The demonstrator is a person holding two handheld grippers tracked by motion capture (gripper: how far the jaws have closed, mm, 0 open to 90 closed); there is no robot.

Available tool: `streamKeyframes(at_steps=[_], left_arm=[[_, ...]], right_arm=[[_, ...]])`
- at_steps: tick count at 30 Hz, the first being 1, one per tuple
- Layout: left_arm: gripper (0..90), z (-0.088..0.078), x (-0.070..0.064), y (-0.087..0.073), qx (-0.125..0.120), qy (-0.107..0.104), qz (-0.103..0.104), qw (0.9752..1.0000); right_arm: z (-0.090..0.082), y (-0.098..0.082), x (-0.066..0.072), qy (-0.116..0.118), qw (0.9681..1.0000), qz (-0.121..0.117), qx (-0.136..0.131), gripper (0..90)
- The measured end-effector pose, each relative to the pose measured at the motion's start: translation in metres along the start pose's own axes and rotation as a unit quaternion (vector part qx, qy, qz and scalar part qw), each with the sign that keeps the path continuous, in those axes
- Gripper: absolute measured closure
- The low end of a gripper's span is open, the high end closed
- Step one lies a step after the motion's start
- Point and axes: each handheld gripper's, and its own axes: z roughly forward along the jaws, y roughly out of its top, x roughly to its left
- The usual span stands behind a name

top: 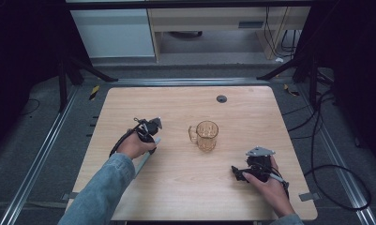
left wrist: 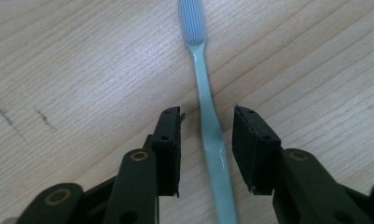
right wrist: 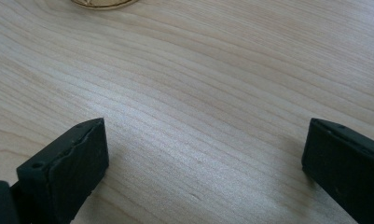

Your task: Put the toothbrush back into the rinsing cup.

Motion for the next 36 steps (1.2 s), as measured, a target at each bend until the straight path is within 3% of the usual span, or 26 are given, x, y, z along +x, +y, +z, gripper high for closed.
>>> streamKeyframes(at_steps=[19,36], left_arm=[[68.6,0.0018,0.003,0.0017,0.011,-0.018,-0.017,0.9996],[71.6,0.0046,0.0039,0.0008,0.014,-0.023,-0.018,0.9995]], right_arm=[[0.0,0.0,0.0,0.0,1.0,0.0,0.0,0.7],[0.0,0.0,0.0,0.0,1.0,0.0,0.0,0.7]])
